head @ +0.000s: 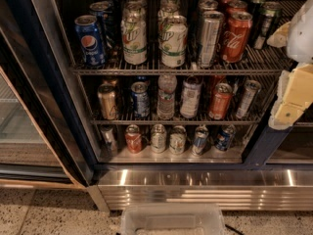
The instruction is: Pick 7up can from top shelf of fridge
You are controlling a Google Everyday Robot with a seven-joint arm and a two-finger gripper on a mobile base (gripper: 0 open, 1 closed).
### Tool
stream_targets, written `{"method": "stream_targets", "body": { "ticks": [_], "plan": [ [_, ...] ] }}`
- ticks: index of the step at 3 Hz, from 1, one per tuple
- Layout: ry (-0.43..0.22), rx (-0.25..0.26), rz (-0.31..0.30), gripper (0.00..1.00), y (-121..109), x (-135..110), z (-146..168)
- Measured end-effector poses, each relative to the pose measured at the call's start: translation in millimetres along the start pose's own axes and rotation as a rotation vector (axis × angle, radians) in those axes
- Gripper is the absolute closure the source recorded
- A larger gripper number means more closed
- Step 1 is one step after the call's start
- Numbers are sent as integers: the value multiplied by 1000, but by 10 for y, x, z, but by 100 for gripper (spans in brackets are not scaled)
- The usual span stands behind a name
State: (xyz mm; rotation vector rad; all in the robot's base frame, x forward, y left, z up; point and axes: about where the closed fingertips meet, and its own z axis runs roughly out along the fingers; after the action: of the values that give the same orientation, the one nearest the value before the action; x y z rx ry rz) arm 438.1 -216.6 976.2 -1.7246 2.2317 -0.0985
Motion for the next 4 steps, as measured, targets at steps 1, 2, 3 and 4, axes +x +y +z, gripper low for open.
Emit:
{"method": "stream_targets", "body": {
  "ticks": [1, 2, 3, 4],
  "plan": [
    [-4, 9, -1, 0, 6, -18, -12],
    [-58, 9, 9, 0, 103, -79, 32],
    [-159, 8, 23, 0, 300, -227, 73],
    [-252, -3, 21, 0, 538, -484, 131]
  ]
}}
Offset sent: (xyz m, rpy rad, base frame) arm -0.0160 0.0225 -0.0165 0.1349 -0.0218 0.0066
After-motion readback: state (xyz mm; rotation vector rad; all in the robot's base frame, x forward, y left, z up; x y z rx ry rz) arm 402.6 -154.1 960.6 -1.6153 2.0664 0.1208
